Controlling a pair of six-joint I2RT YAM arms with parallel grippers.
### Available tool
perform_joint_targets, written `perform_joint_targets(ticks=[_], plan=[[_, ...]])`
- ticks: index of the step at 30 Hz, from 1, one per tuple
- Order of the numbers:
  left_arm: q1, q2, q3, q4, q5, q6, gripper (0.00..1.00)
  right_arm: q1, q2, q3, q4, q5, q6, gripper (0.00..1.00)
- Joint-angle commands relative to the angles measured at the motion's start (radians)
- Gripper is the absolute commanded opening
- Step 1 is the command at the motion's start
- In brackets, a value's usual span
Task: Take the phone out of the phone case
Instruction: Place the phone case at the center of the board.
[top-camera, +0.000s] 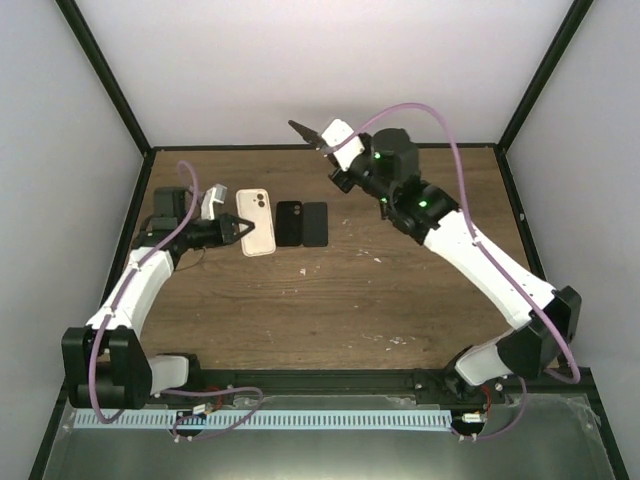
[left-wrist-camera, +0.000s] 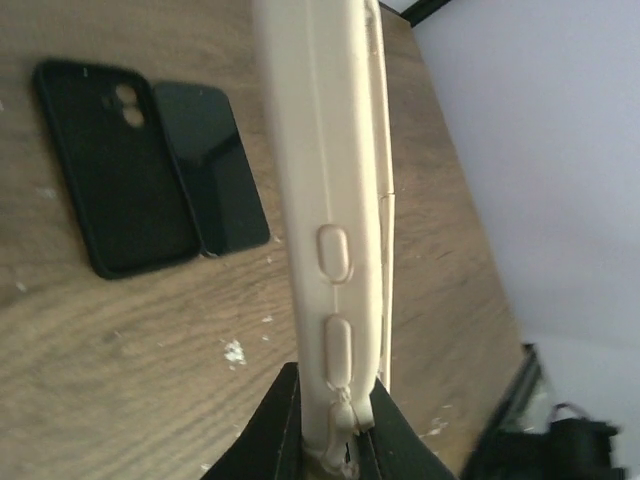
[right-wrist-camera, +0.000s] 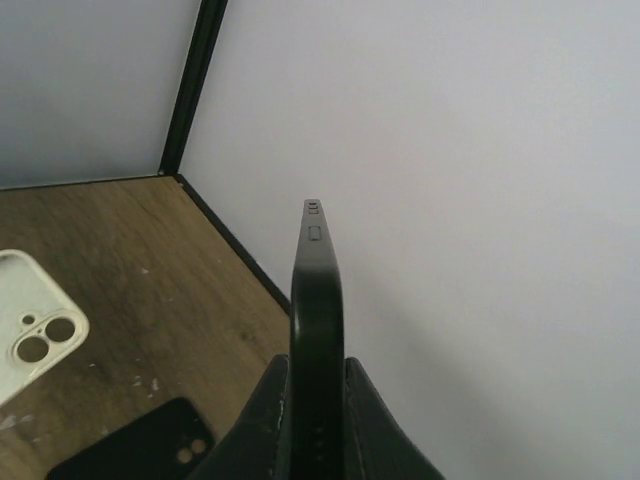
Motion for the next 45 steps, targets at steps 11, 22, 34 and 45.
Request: perform_joint_targets(ticks=[11,22,34,45], plan=[[0.027,0.116,0.167,-0.306,-0.120,0.535,0.00,-0.227,-0.185,-0.235,-0.056,-0.267,0.218,0.01],[0.126,0.592,0.509,-0.549,0.064,0.526,0.00,-0.250,-0.188,-0.253,-0.052,-0.277,0.228,0.01],[0.125,0.831,0.642,-0.495,0.028,0.469,0.00,-0.265,-0.169,-0.262,-0.049,-0.302,0.247,0.01],[0.074,0.951,0.739,-0.454,-0.041,0.430,0.00,-0.281,-0.158,-0.265,-0.050,-0.324,0.260,0.01]])
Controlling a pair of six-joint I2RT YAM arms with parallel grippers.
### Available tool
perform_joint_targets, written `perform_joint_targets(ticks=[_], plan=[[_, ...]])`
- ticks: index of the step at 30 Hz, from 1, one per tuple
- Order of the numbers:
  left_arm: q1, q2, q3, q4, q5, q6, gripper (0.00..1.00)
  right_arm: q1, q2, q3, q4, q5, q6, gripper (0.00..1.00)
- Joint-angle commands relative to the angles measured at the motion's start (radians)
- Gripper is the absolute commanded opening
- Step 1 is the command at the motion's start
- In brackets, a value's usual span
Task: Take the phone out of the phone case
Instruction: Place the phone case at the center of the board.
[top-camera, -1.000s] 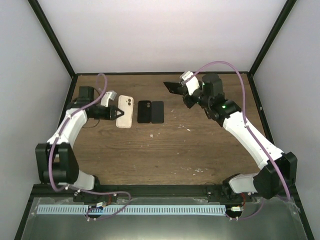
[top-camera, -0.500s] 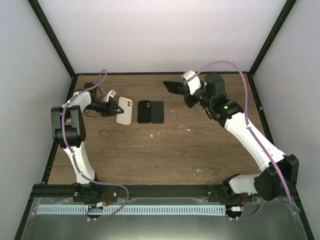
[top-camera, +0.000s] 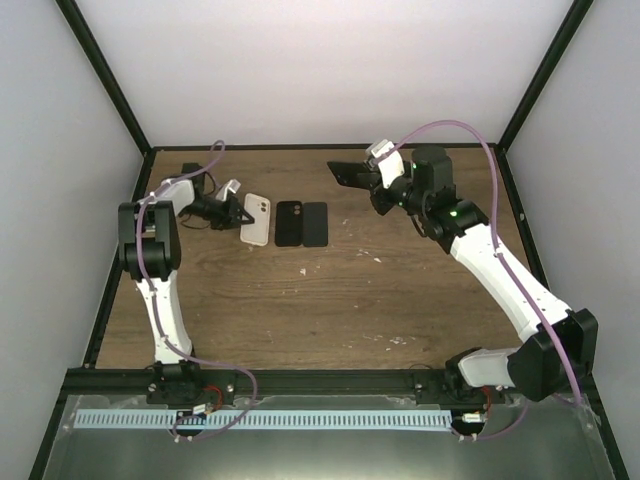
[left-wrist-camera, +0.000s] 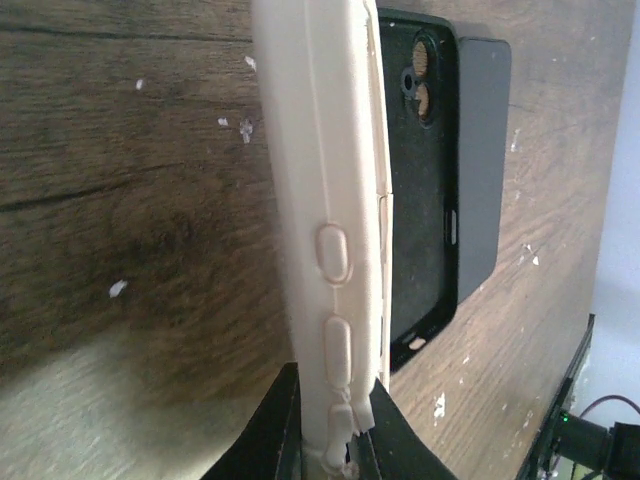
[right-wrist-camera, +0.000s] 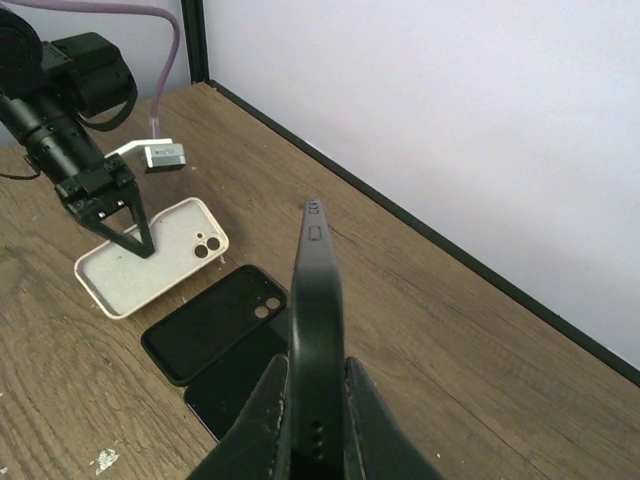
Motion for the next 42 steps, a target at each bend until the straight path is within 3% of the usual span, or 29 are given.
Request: perform_joint_targets(ticks=[1,10,19,21,27,28,29,35,42], plan=[[-0.032,0.043,0.043,0.031,-0.032,-0.027,0.00,-0.011,-0.005,0.006,0.067,-0.025,0.015,0.01],[-0.063,0.099,0.054,0.074,-0.110,-0.093,0.03,-0.014,-0.003,0.001,0.068,-0.033,0.020,0.01],[-0.070,0.058,0.005,0.094,-0.244,-0.124,0.31,-0.016,-0.002,-0.002,0.070,-0.041,0.021,0.01],[-0.070,0.040,-0.012,0.106,-0.256,-0.128,0.44,-0.016,-0.003,-0.002,0.070,-0.044,0.021,0.01],[-0.069,-0.011,-0.054,0.119,-0.309,-0.143,0.49,-0.017,-0.011,-0.006,0.070,-0.040,0.020,0.01],[-0.069,-0.022,-0.063,0.123,-0.316,-0.142,0.67,-0.017,-0.010,-0.006,0.070,-0.039,0.020,0.01],[-0.068,-0.032,-0.075,0.130,-0.324,-0.143,0.73,-0.017,-0.011,-0.007,0.070,-0.039,0.020,0.01],[-0.064,-0.084,-0.128,0.161,-0.349,-0.147,0.75,-0.017,-0.013,-0.008,0.070,-0.042,0.020,0.01],[-0.085,-0.066,-0.144,0.166,-0.255,-0.152,0.72,-0.017,-0.014,-0.012,0.073,-0.045,0.017,0.01]])
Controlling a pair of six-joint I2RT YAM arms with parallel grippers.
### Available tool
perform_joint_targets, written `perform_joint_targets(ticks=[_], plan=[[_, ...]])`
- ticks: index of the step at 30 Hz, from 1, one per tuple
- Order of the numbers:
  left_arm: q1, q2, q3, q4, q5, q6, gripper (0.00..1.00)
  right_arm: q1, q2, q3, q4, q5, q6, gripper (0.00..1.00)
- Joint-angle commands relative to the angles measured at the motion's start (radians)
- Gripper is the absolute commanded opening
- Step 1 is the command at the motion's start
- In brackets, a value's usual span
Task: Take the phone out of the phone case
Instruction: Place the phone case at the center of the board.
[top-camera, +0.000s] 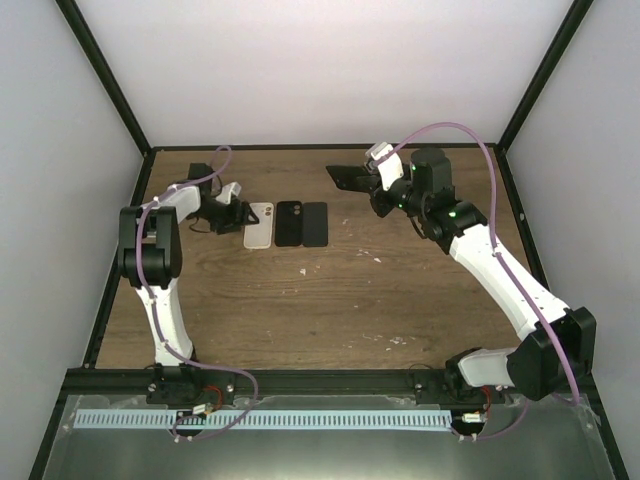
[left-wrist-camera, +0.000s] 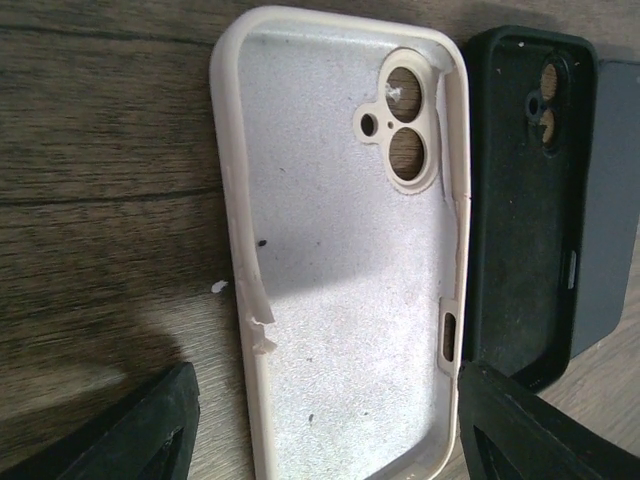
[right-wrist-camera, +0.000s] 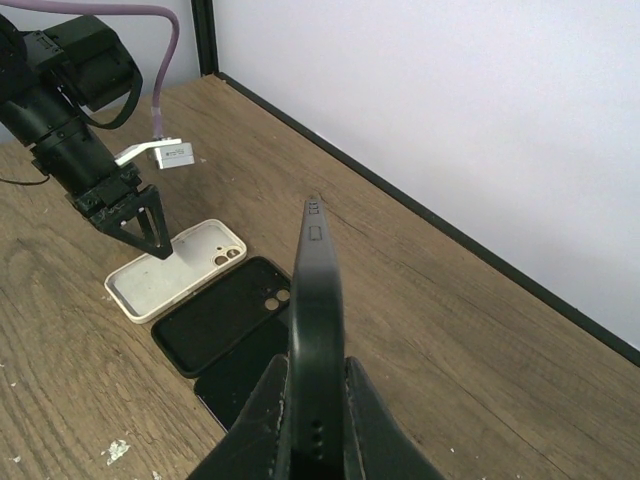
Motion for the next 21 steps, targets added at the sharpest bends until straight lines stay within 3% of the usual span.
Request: perform_joint_targets(ticks=[1,17,20,21], plan=[[-0.025,0.018,-0.026,-0.010,0.032,-0.006,0.72,-0.008,-0.019,0.008,0.067,-0.017,0.006,0.01],[-0.025,-0.005,-0.025,-0.003,0.008,0.002,0.70,-0.008,-0.011,0.009,0.069,-0.045,-0.001,0.01],[-0.004,-0.054,-0.030,-0.011,0.016,0.046,0.79,-0.008,0.009,0.023,0.076,-0.046,-0.021,0.01],[-0.001,-0.077,-0.031,-0.020,0.007,0.069,0.88,-0.007,0.020,0.036,0.076,-0.042,-0.029,0.01]])
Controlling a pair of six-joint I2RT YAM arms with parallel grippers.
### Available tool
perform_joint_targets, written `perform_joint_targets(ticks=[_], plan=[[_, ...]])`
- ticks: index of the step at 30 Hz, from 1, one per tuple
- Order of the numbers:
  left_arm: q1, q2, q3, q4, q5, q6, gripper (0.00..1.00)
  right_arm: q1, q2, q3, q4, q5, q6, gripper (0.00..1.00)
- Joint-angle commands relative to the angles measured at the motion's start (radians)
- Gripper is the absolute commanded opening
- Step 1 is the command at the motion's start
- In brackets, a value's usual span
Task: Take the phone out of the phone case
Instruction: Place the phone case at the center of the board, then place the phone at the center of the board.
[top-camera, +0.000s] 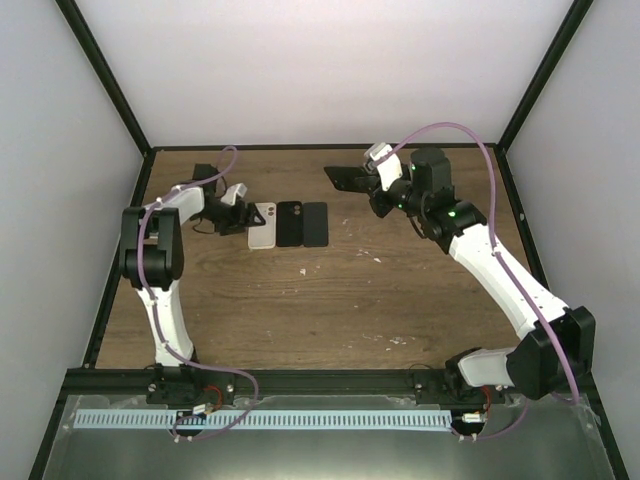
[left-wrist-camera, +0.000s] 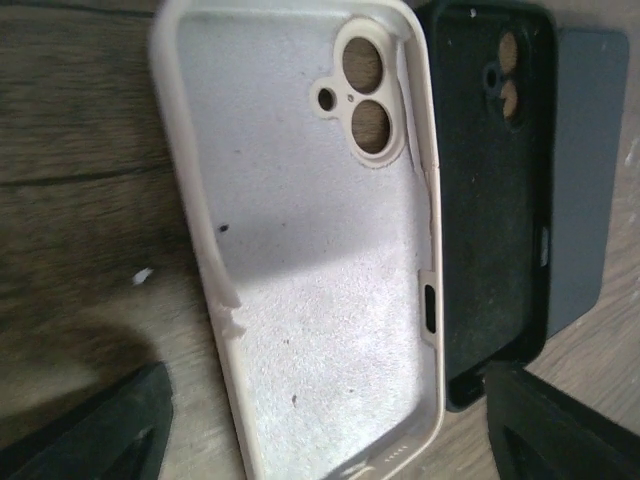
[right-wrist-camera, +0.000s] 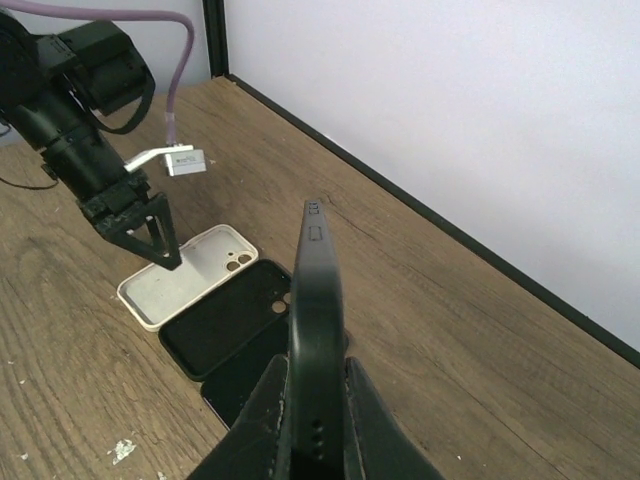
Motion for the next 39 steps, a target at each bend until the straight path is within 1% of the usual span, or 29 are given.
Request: perform_joint_targets(ticks=[1,2,6,9,13,17,18,21,22,25,28,31,34,36,39], plan=[[0.031,-0.097,-0.023,-0.030,-0.040,0.082,0.98,-0.004,0.033,0.051,0.074,-0.014,-0.029,0.01],[0.033,-0.126,-0.032,-0.030,-0.052,0.103,1.00,-0.002,0.044,0.074,0.073,-0.011,-0.040,0.01],[0.058,-0.257,-0.079,-0.014,-0.054,0.140,1.00,0.023,0.095,0.130,0.088,0.025,-0.086,0.01],[0.080,-0.339,-0.082,-0.033,-0.027,0.146,1.00,0.062,0.126,0.160,0.113,0.097,-0.147,0.01],[0.095,-0.425,-0.063,-0.082,-0.015,0.193,1.00,0.129,0.162,0.184,0.169,0.211,-0.248,0.01],[0.099,-0.537,-0.041,-0.073,-0.113,0.246,1.00,0.206,0.202,0.200,0.247,0.320,-0.355,0.01],[0.100,-0.566,-0.037,-0.056,-0.150,0.243,1.00,0.220,0.212,0.203,0.268,0.348,-0.385,0.01],[0.102,-0.637,-0.023,-0.015,-0.328,0.204,1.00,0.268,0.235,0.190,0.363,0.441,-0.487,0.01],[0.103,-0.647,-0.015,-0.028,-0.342,0.200,1.00,0.286,0.240,0.177,0.410,0.477,-0.527,0.01],[0.105,-0.642,0.049,-0.123,-0.276,0.181,1.00,0.334,0.258,0.118,0.579,0.577,-0.660,0.01],[0.105,-0.642,0.076,-0.178,-0.158,0.114,1.00,0.373,0.284,0.044,0.808,0.658,-0.815,0.01],[0.106,-0.703,0.016,-0.095,-0.060,-0.023,1.00,0.408,0.321,-0.017,1.027,0.703,-0.983,0.01],[0.106,-0.784,-0.072,0.035,0.050,-0.158,1.00,0.439,0.363,-0.077,1.243,0.719,-1.147,0.01],[0.105,-0.814,-0.125,0.112,0.125,-0.238,1.00,0.458,0.386,-0.106,1.337,0.717,-1.224,0.01],[0.106,-0.828,-0.178,0.211,0.251,-0.363,1.00,0.490,0.409,-0.140,1.428,0.710,-1.298,0.01]])
